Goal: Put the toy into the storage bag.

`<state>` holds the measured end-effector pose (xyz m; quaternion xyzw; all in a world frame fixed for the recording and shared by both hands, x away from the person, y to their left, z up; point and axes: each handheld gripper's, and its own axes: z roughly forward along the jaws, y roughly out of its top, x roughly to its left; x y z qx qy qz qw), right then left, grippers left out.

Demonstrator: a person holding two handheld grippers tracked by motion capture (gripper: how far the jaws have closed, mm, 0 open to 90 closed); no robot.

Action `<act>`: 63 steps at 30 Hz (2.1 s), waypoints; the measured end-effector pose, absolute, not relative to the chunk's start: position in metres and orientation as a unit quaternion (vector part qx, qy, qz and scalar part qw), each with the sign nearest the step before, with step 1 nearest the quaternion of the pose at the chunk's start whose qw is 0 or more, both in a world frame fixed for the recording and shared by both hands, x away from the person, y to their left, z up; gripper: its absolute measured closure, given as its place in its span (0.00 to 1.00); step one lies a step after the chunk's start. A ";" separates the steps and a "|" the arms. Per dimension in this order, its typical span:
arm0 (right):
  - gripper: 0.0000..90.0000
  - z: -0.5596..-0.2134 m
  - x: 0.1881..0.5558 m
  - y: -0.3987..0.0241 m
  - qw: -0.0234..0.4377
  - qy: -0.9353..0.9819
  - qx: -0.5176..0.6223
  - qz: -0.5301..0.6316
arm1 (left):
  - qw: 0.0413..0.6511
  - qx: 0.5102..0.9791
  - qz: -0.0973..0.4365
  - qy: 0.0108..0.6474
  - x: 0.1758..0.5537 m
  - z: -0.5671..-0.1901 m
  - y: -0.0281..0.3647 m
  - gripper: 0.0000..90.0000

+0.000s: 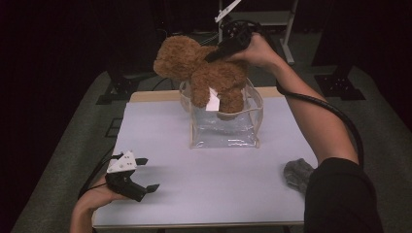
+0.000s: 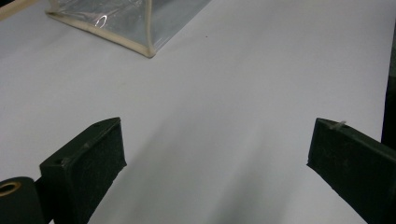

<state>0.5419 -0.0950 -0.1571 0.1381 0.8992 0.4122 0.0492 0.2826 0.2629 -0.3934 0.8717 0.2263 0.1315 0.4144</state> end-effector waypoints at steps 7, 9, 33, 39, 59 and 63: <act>0.81 -0.172 0.553 -0.105 0.053 0.898 0.162 0.406 | 0.413 0.872 0.130 0.227 0.283 -0.394 0.264 0.04; 0.81 -0.176 0.555 -0.107 0.055 0.897 0.168 0.405 | 0.413 0.873 0.129 0.226 0.283 -0.394 0.264 0.04; 0.82 -0.186 0.567 -0.139 0.087 0.874 0.238 0.415 | 0.408 0.877 0.122 0.220 0.283 -0.397 0.258 0.04; 0.82 -0.192 0.565 -0.135 0.091 0.877 0.236 0.408 | 0.409 0.878 0.122 0.217 0.282 -0.397 0.256 0.04; 0.82 -0.250 0.553 -0.128 0.027 0.910 0.212 0.354 | 0.409 0.880 0.119 0.210 0.281 -0.395 0.254 0.04; 0.77 -0.262 0.550 -0.132 0.019 0.914 0.214 0.346 | 0.407 0.881 0.119 0.210 0.281 -0.396 0.254 0.04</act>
